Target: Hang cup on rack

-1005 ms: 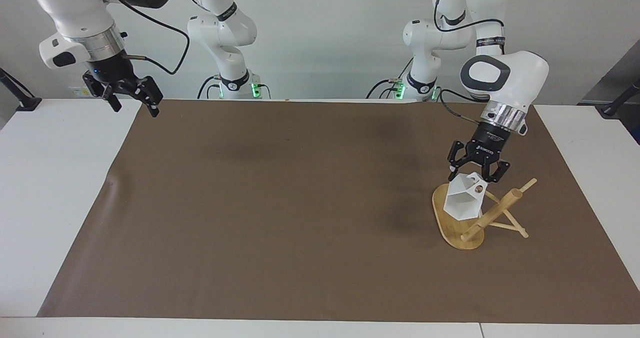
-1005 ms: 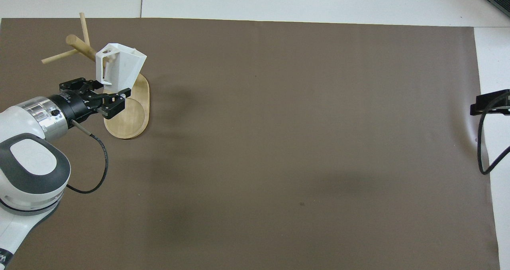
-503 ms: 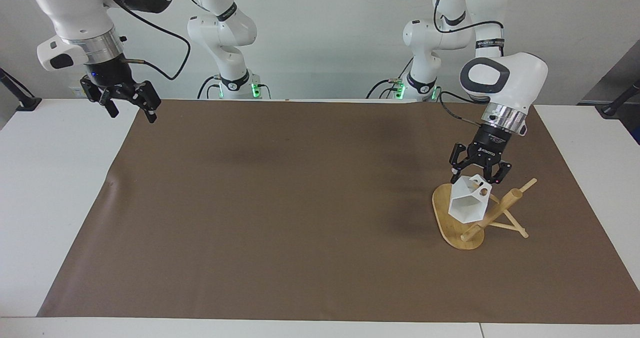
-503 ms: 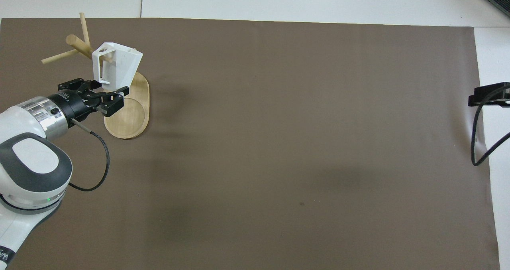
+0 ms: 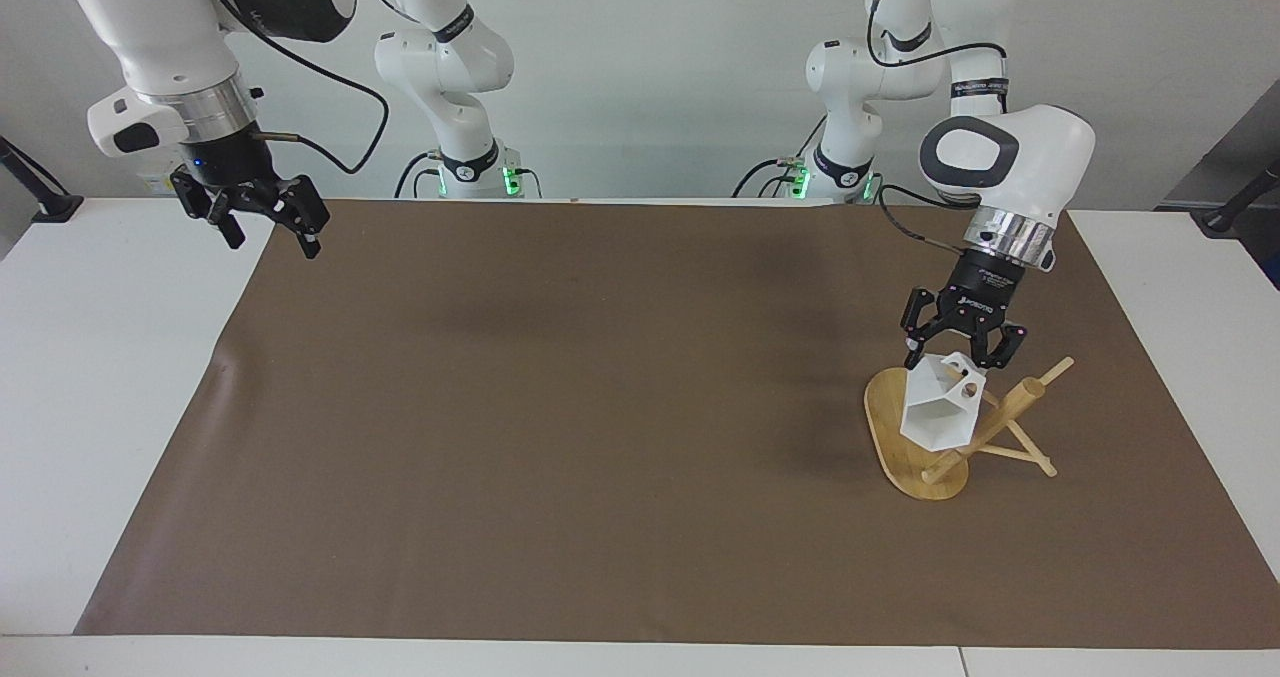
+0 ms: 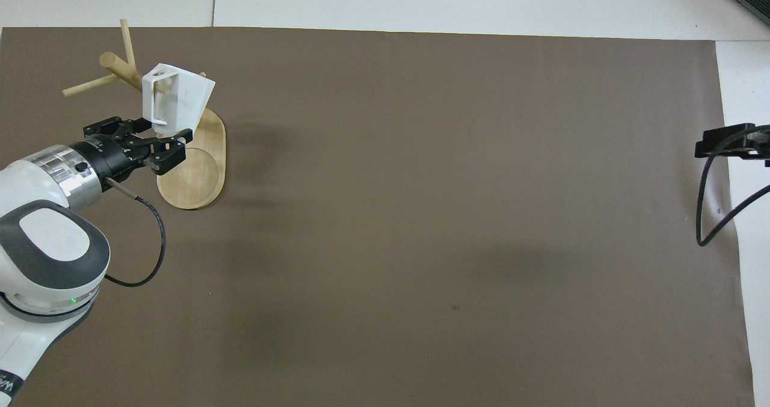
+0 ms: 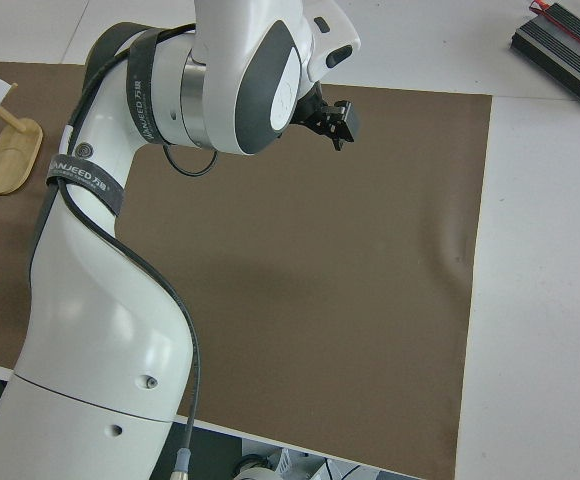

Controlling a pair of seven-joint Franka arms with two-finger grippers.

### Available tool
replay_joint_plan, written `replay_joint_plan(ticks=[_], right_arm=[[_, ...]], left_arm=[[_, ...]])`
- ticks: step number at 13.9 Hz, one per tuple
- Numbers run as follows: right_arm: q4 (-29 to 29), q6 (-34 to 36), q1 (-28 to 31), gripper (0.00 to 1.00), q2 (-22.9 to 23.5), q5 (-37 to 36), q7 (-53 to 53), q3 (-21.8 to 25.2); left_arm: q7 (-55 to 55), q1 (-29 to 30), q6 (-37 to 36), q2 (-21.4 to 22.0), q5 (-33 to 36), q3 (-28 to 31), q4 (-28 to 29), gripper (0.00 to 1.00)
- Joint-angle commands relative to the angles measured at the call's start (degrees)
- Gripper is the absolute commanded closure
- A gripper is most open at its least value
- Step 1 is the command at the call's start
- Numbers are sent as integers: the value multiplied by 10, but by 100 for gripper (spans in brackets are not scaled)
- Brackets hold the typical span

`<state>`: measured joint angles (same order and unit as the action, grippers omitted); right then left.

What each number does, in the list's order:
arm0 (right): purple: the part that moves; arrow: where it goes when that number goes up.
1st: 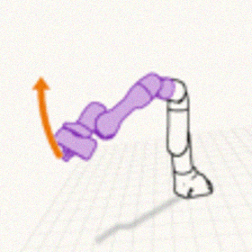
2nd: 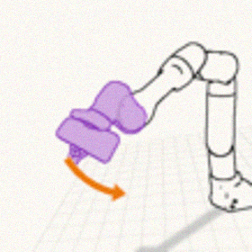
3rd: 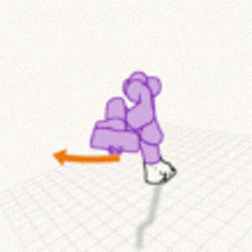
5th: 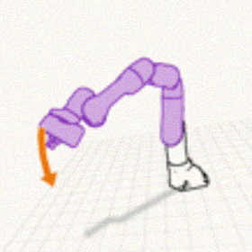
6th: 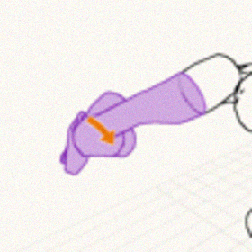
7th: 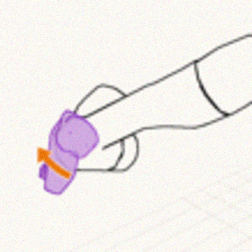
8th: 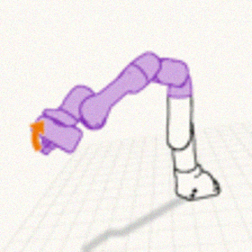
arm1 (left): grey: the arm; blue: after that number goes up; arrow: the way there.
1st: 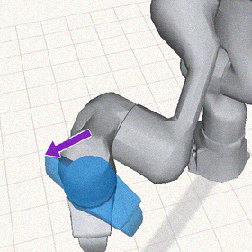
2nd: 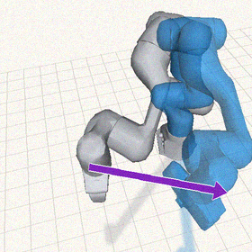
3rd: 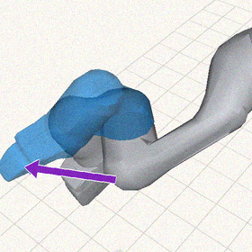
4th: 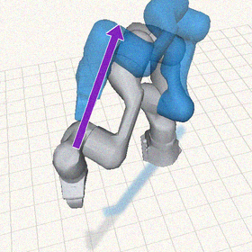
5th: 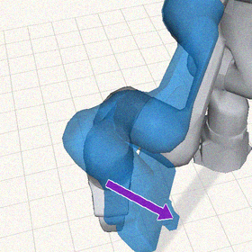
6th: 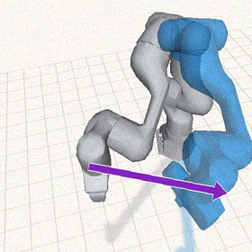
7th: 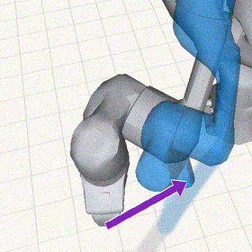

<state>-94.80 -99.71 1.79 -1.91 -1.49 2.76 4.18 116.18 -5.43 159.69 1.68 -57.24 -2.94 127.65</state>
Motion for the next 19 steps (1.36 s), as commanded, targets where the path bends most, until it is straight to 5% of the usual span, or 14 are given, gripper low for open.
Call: replay_joint_plan(ticks=[1,8,14,19], right_arm=[[-28,-11,2,0,-21,10,-2,-3],[-25,-4,2,0,-21,10,-6,-3],[-22,42,2,0,-23,10,-7,-5],[-22,63,1,0,-27,10,-6,-5]], left_arm=[[6,3,4,-9,-5,-2,-18,0],[7,32,-49,9,33,2,-7,0],[6,86,-195,48,199,3,-21,0],[-3,108,-370,58,359,2,-118,0]])
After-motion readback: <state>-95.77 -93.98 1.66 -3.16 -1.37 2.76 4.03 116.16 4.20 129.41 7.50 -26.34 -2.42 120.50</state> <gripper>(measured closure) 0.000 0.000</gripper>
